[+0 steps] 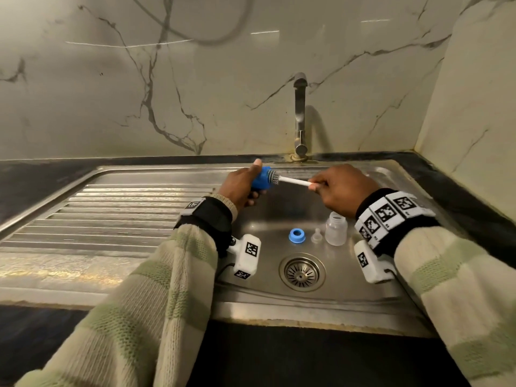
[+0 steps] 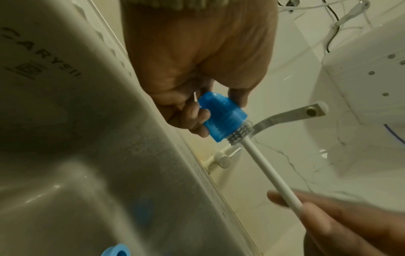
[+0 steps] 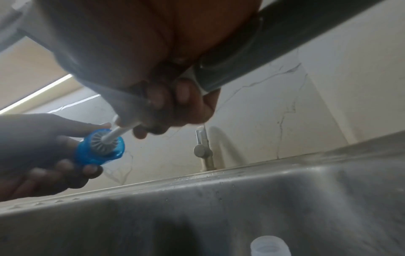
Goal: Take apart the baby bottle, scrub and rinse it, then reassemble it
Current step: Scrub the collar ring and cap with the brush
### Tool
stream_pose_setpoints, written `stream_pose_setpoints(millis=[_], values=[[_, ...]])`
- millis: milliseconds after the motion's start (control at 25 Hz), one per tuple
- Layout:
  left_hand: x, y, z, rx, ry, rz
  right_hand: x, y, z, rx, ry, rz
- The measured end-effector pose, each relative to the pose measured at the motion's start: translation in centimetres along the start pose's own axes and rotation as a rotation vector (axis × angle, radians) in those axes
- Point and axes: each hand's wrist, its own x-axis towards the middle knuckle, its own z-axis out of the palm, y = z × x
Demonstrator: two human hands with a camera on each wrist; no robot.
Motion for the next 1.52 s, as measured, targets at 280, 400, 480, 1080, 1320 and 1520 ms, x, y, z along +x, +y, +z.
stream_pose_setpoints(millis=[280, 400, 480, 1080, 1320, 1520], values=[[-0.6, 0.7, -0.8, 0.196, 0.093, 0.021, -0.2, 0.6, -0.8, 0.089, -0.042, 0.059], [-0.8, 1.0, -0.7, 0.186, 0.11, -0.009, -0.2, -0.9, 0.2, 0.093, -0.051, -0.072], [-0.8, 1.0, -1.0, 0.217, 0.122, -0.011, -0.1, -0.6, 0.1, 0.185, -0.131, -0.031], [-1.4, 1.6, -0.2, 0.286, -0.045, -0.015, -0.4, 0.0, -0.9, 0.03, -0.054, 0.012], [-1.5, 1.3, -0.8, 0.357, -0.038, 0.04, -0.7, 0.3, -1.5, 0.119, -0.185, 0.073], [-1.6, 1.5, 0.2, 0.256, 0.028, 0.029, -0.3, -0.2, -0.8, 0.01, -0.005, -0.024]])
